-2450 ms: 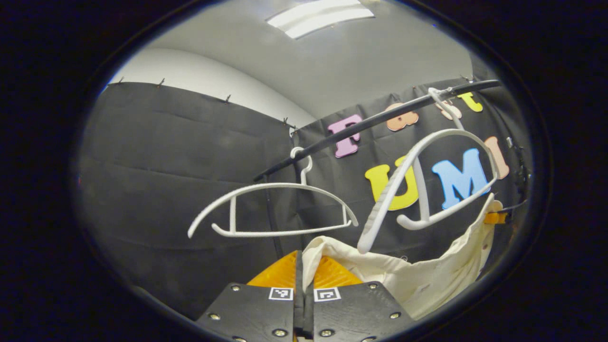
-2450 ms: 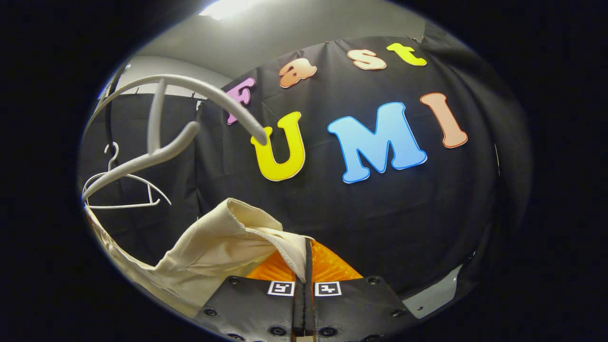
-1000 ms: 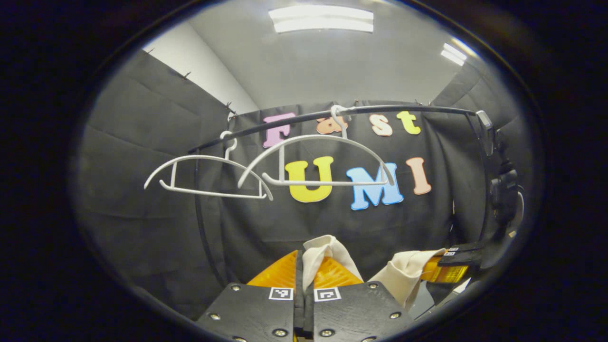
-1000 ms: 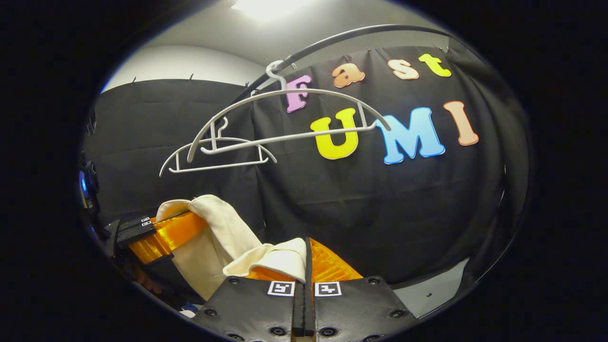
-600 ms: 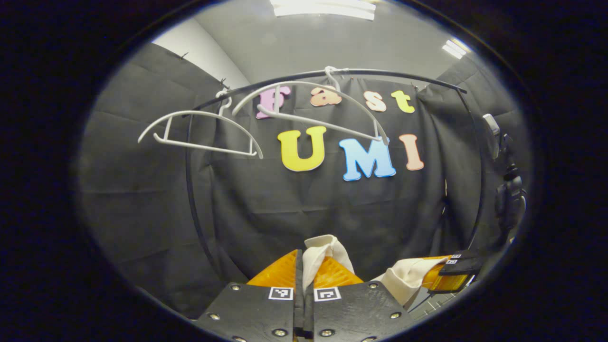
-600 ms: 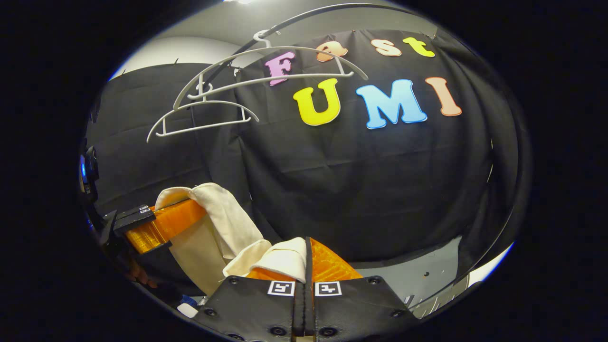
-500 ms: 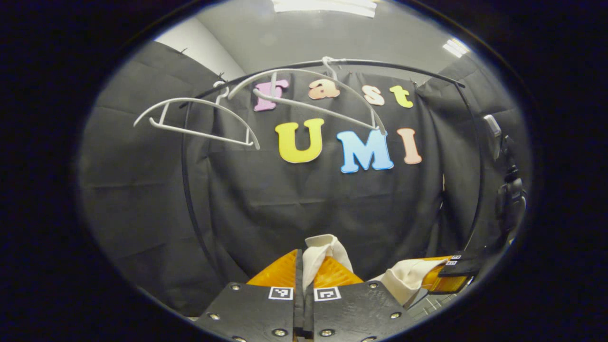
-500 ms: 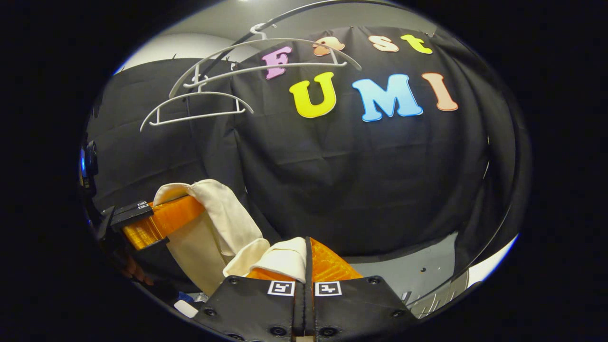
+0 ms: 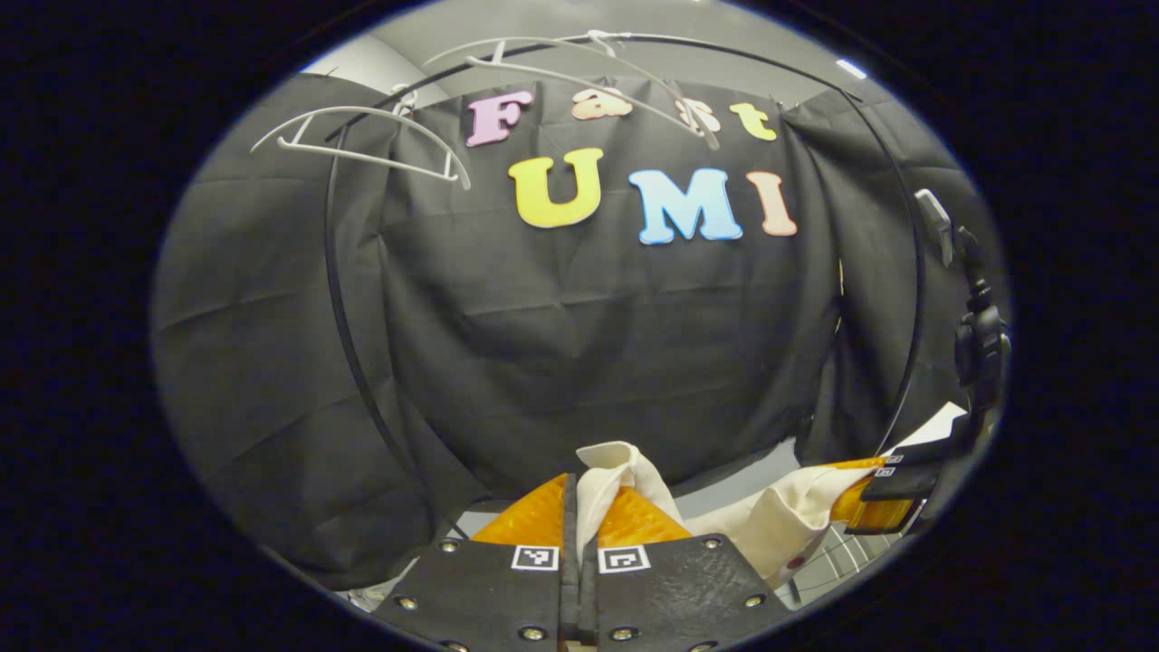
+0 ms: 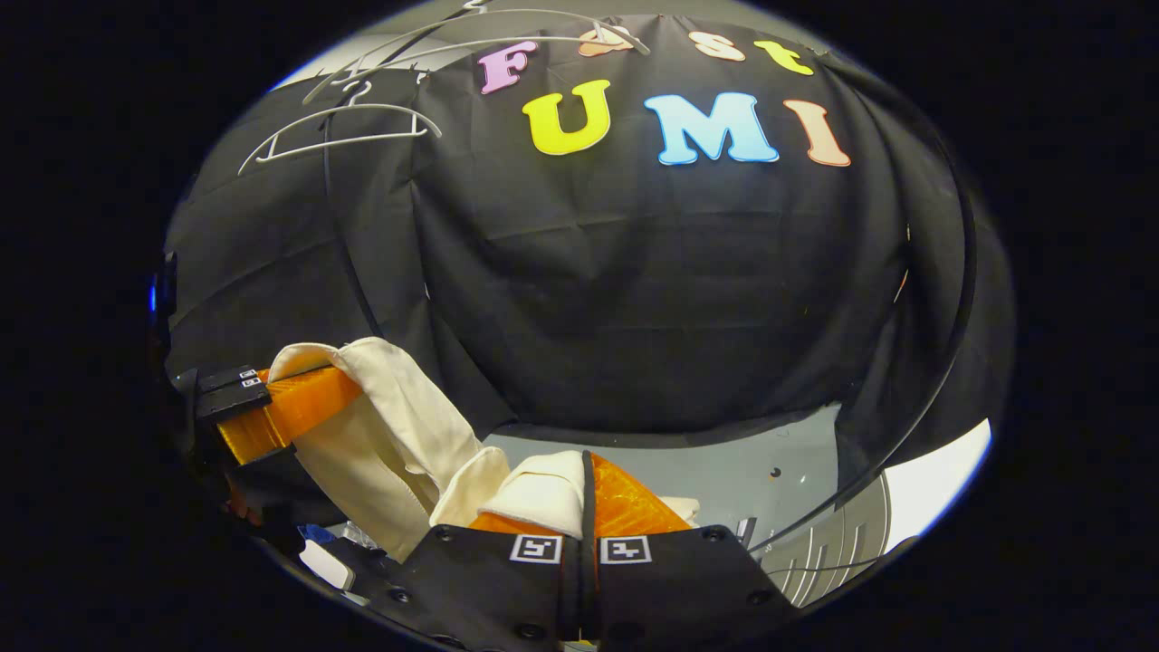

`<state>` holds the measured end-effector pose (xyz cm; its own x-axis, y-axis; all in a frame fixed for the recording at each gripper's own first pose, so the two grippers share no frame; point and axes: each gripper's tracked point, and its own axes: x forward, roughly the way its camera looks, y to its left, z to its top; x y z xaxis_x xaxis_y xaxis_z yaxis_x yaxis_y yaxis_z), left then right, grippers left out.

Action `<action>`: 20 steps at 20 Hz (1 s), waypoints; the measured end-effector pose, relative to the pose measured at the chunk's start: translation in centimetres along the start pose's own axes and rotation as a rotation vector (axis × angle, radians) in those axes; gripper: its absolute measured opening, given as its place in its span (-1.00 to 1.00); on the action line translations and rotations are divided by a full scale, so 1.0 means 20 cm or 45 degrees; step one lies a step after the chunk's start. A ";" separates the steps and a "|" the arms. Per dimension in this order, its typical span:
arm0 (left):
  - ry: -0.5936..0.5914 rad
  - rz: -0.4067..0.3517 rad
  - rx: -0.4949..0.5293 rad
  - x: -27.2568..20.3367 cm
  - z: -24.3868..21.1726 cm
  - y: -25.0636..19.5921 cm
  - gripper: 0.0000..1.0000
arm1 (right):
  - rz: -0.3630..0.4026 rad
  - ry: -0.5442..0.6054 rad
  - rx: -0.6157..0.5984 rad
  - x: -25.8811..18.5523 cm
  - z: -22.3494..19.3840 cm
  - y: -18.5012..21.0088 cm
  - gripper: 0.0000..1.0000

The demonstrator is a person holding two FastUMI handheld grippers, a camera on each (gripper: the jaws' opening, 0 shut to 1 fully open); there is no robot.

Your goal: Grasp the clothes on the hanger with both hands and then place them into the laundry hamper below.

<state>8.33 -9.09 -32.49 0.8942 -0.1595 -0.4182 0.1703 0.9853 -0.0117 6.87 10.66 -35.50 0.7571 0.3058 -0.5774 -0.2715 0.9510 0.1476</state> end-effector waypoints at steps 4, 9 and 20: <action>0.140 0.052 0.000 0.01 -0.25 0.05 -0.97 | -0.065 0.069 -0.023 -0.01 -0.12 -0.06 -0.96; 0.266 0.071 -0.016 -0.01 -0.42 0.10 -0.97 | -0.130 0.158 -0.077 -0.05 -0.21 -0.12 -0.68; 0.228 0.057 0.045 -0.18 -0.26 0.11 0.89 | -0.138 0.279 -0.176 -0.23 -0.28 -0.08 0.98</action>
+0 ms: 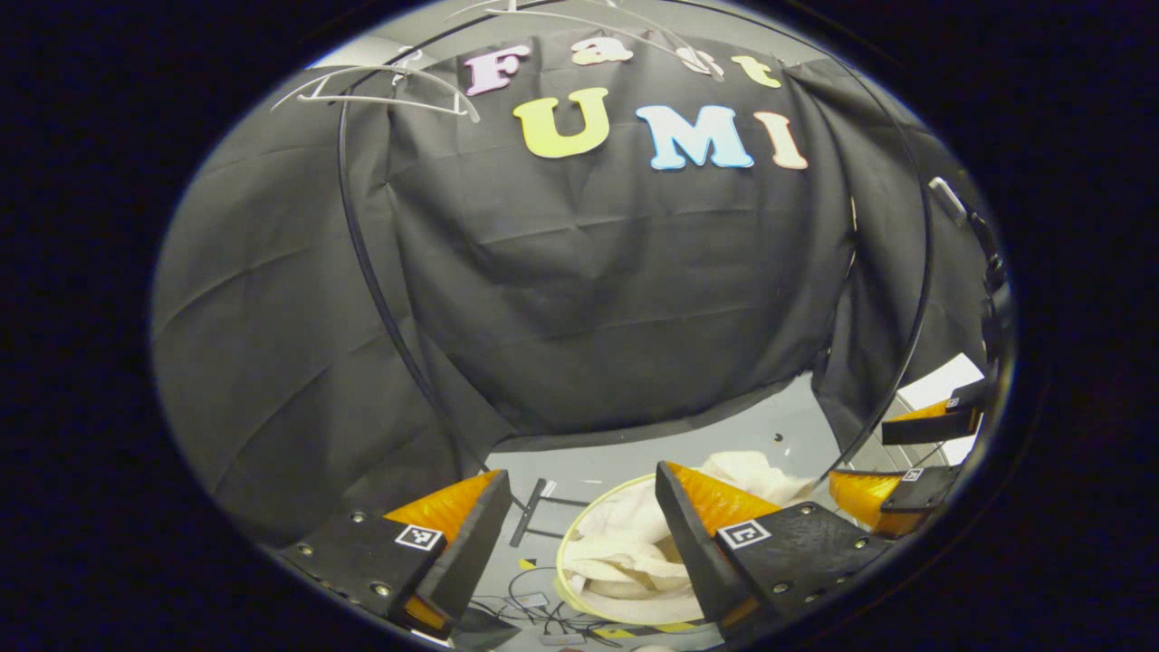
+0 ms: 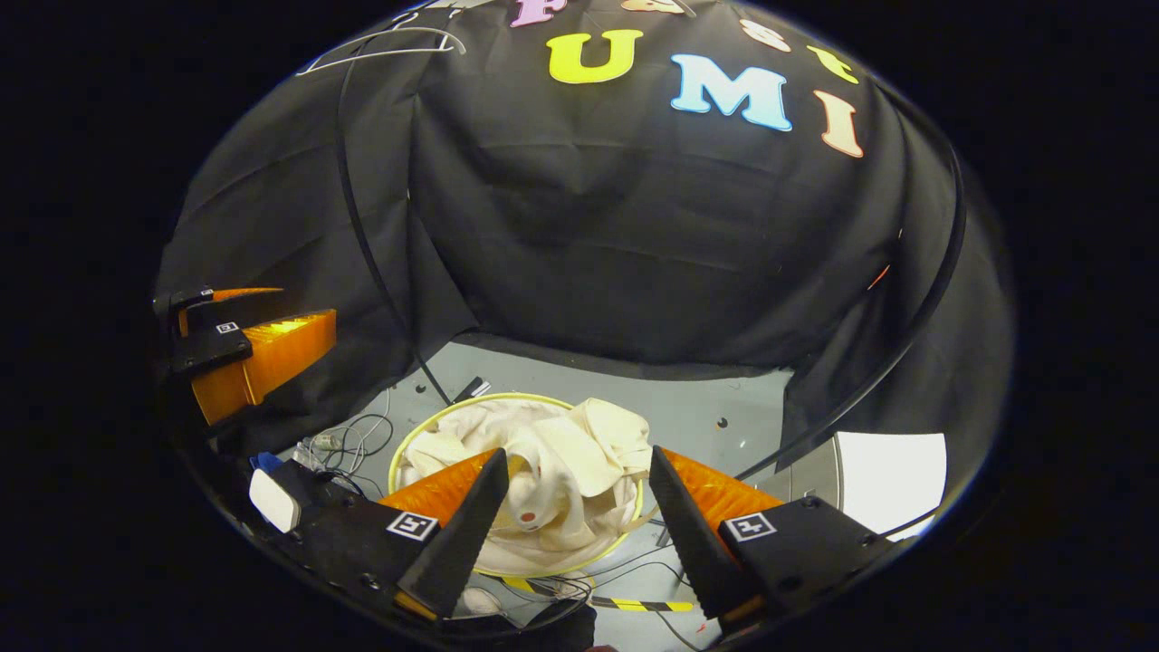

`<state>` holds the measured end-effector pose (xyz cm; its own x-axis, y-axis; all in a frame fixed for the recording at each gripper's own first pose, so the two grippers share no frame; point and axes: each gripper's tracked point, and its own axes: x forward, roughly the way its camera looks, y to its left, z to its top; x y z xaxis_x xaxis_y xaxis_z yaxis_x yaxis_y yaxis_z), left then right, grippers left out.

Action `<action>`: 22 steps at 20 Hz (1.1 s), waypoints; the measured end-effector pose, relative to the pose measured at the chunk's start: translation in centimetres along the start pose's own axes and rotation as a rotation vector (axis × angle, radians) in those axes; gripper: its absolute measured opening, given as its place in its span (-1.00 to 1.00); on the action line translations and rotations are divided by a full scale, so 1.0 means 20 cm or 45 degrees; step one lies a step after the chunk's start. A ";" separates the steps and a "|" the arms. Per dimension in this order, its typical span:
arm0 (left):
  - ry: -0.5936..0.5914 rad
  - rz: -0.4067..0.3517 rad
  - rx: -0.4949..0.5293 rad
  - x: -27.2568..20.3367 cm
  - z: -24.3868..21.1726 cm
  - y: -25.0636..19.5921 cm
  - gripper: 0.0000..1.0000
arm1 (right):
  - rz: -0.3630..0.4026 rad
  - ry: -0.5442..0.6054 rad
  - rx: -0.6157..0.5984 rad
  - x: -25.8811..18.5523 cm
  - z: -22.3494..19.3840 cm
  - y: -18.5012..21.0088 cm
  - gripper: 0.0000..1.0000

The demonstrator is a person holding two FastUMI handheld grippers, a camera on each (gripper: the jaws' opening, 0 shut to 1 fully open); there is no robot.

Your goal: Grasp the clothes on the hanger with both hands and then place them into the laundry hamper below.

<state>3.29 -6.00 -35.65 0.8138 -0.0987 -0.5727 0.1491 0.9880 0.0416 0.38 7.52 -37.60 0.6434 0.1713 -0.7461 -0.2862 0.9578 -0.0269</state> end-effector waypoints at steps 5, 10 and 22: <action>-0.081 -0.003 -0.019 -0.18 0.12 0.11 0.88 | -0.036 -0.143 0.006 -0.24 0.22 -0.02 0.98; -0.242 0.002 -0.031 -0.40 0.43 0.20 0.90 | -0.082 -0.375 0.078 -0.53 0.52 -0.07 0.97; -0.631 0.034 -0.076 -1.05 1.09 0.27 0.89 | -0.231 -0.851 0.094 -1.29 0.96 -0.35 0.94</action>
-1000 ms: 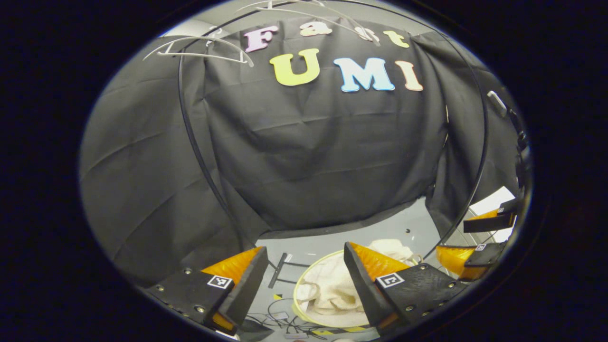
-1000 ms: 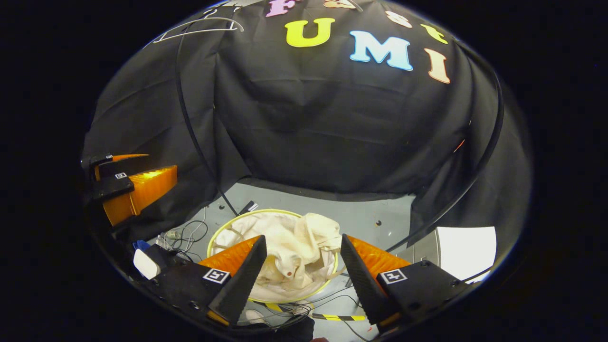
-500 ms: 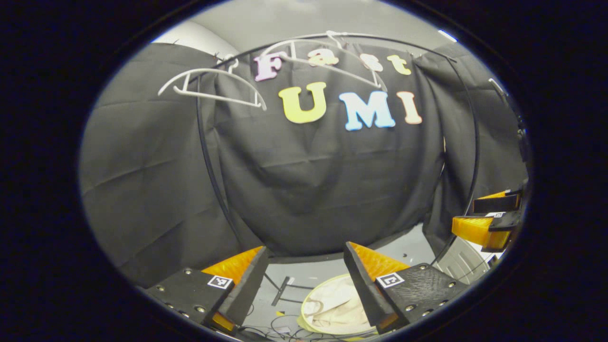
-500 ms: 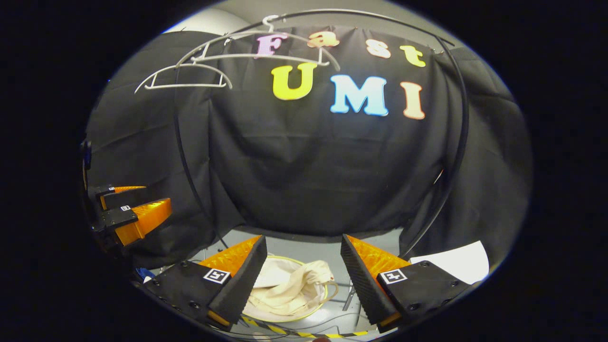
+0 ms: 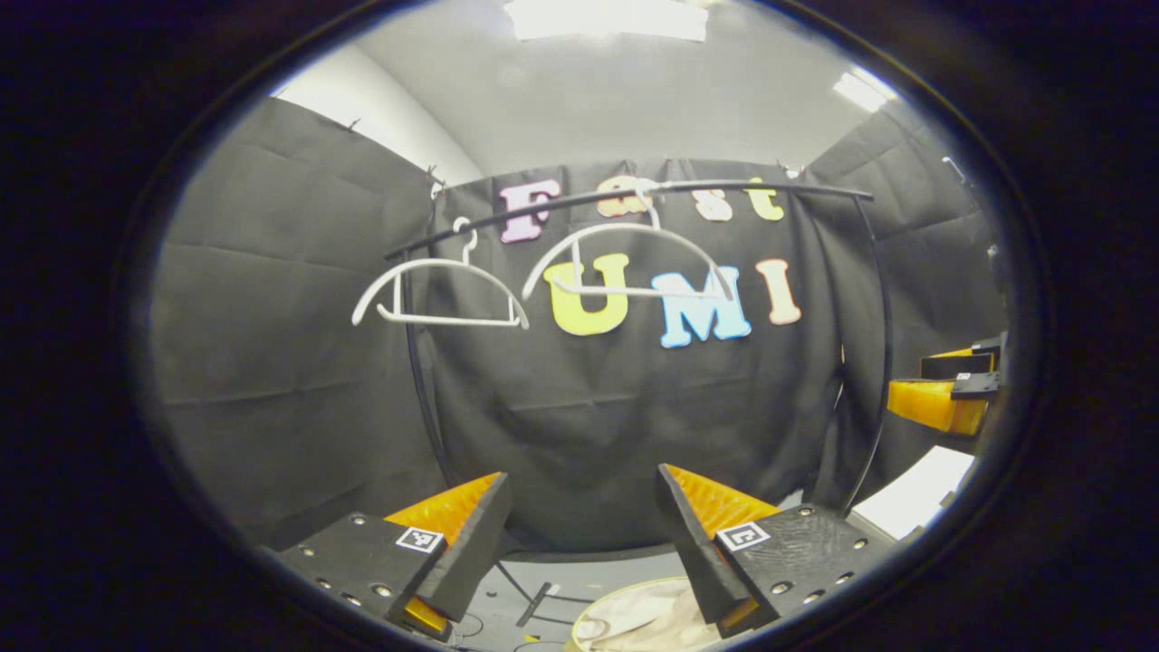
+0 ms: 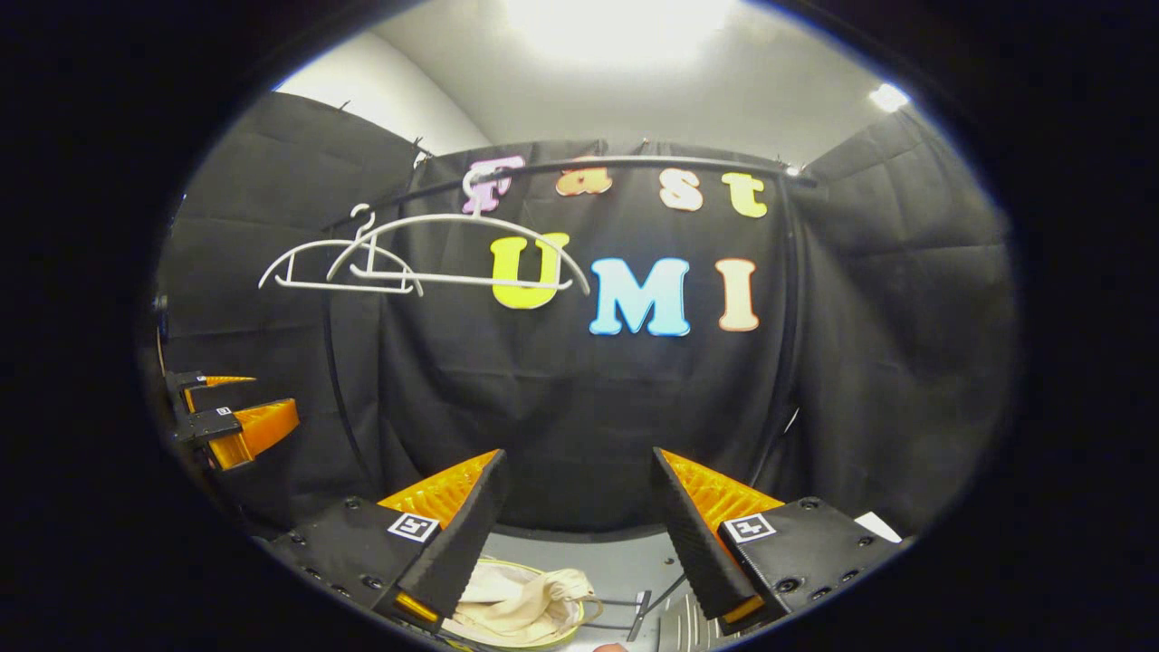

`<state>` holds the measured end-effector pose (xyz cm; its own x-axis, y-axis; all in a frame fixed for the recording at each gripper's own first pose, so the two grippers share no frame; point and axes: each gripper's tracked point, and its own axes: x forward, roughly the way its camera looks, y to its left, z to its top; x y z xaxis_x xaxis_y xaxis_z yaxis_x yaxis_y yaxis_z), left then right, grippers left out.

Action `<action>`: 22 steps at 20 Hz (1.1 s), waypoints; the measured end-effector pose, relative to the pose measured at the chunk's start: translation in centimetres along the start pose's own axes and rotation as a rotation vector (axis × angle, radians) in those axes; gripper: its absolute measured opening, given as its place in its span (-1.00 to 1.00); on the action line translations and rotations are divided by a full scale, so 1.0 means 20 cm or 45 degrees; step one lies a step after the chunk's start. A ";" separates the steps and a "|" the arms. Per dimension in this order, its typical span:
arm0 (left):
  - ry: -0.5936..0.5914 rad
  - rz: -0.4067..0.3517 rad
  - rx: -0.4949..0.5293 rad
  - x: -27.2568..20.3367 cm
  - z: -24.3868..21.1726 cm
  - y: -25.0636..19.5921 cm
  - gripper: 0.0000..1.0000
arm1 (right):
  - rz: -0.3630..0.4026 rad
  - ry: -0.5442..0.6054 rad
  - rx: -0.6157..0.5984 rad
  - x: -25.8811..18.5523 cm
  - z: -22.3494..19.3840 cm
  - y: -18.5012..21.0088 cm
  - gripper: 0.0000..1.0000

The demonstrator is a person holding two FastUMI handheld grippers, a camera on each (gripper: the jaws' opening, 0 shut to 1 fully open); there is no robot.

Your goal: Grasp the clothes on the hanger with both hands and then place them into the laundry hamper below.

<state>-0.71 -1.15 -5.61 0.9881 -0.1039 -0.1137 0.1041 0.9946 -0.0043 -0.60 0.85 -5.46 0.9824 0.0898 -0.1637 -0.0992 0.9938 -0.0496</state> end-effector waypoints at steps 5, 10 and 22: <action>-0.099 0.008 0.027 -0.13 0.20 -0.02 0.88 | -0.058 -0.073 0.022 -0.18 0.12 -0.17 0.96; -0.146 0.031 0.078 -0.28 0.27 -0.02 0.87 | -0.130 -0.128 0.029 -0.34 0.19 -0.32 0.96; -0.198 0.050 0.066 -0.46 0.35 -0.13 0.87 | -0.153 -0.167 0.054 -0.50 0.21 -0.41 0.93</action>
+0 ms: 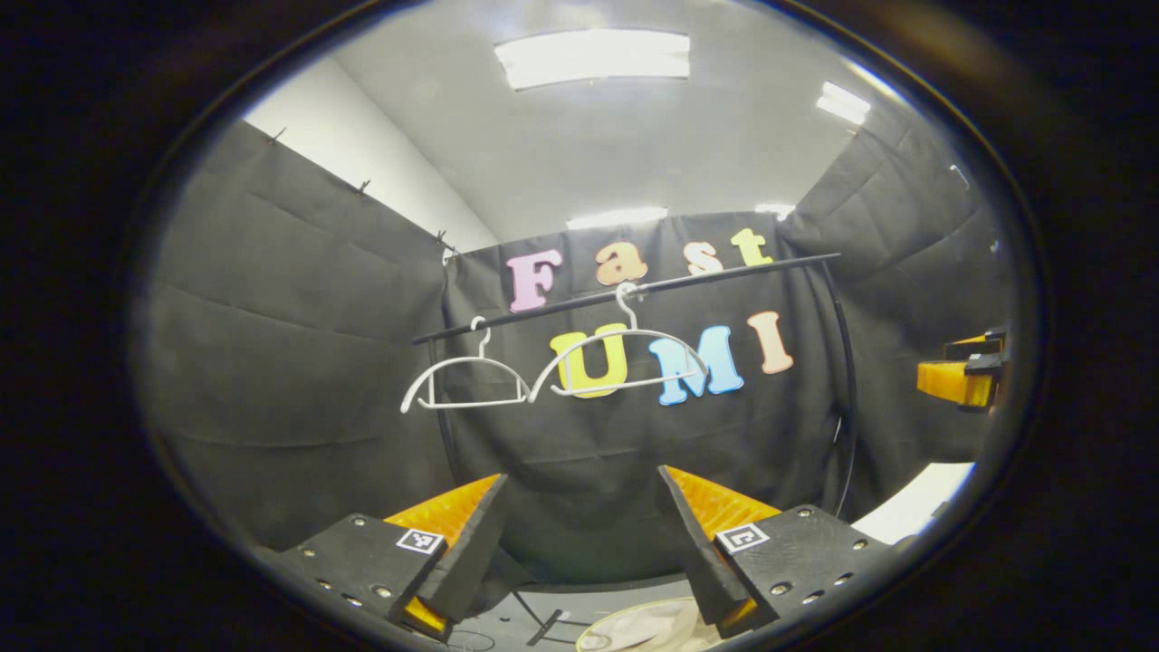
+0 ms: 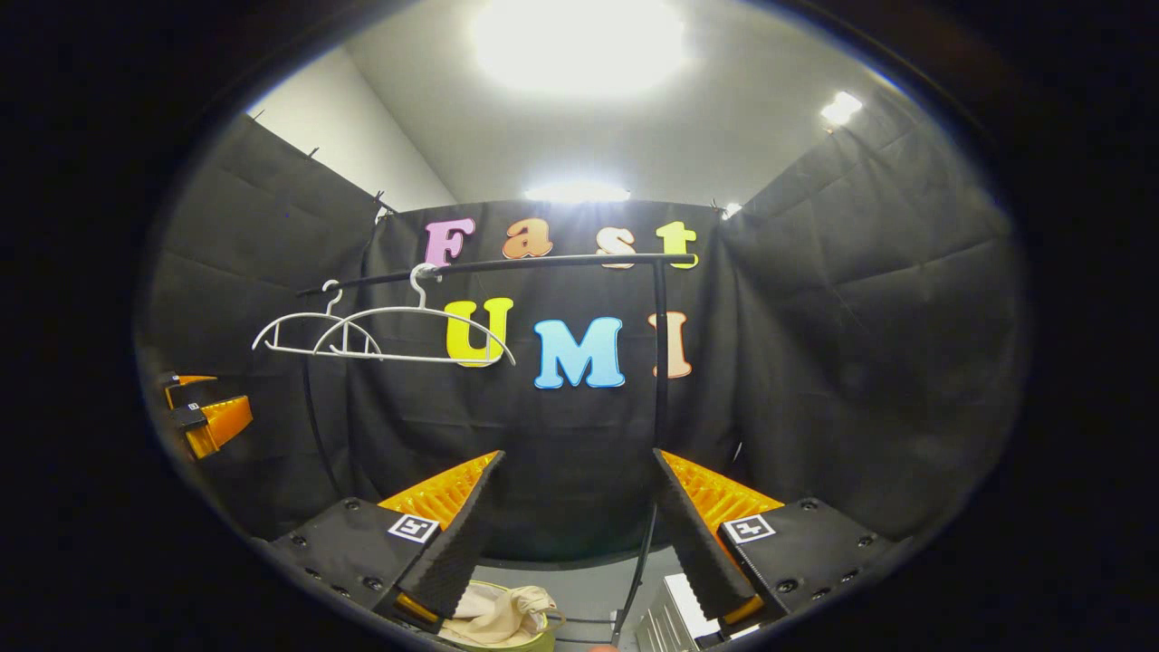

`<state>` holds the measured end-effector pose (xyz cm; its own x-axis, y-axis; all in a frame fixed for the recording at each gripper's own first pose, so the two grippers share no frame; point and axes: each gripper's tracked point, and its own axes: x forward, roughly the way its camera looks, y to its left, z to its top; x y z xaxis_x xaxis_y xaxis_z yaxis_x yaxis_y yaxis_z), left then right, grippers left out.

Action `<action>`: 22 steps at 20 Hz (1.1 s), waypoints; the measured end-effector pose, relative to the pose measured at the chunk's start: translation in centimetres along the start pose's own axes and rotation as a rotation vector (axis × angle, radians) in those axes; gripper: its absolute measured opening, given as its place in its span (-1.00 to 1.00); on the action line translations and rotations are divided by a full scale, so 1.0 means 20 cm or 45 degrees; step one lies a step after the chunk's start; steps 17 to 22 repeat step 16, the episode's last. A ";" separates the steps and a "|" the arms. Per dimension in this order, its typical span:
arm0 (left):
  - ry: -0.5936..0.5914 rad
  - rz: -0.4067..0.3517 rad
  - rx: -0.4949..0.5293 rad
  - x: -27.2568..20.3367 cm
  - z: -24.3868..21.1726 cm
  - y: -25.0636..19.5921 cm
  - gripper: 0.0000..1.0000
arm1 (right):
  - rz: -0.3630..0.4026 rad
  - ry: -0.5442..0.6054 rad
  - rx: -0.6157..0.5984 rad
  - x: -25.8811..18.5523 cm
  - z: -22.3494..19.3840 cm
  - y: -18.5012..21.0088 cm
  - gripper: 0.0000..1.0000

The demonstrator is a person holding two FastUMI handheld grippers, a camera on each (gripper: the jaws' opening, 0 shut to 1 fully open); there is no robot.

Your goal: Grasp the clothes on the hanger with both hands and then place them into the laundry hamper below.

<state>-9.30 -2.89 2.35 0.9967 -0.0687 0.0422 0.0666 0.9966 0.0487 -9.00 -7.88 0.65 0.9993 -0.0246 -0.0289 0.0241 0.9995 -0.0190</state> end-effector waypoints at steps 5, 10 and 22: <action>-0.012 0.002 -0.019 -0.03 0.02 0.03 0.87 | -0.021 -0.009 0.004 -0.02 0.01 -0.05 0.96; -0.020 -0.004 -0.026 -0.04 0.03 0.03 0.87 | -0.030 -0.009 0.004 -0.04 0.01 -0.07 0.96; -0.020 -0.003 -0.030 -0.05 0.02 0.04 0.87 | -0.031 -0.012 0.011 -0.05 0.01 -0.08 0.93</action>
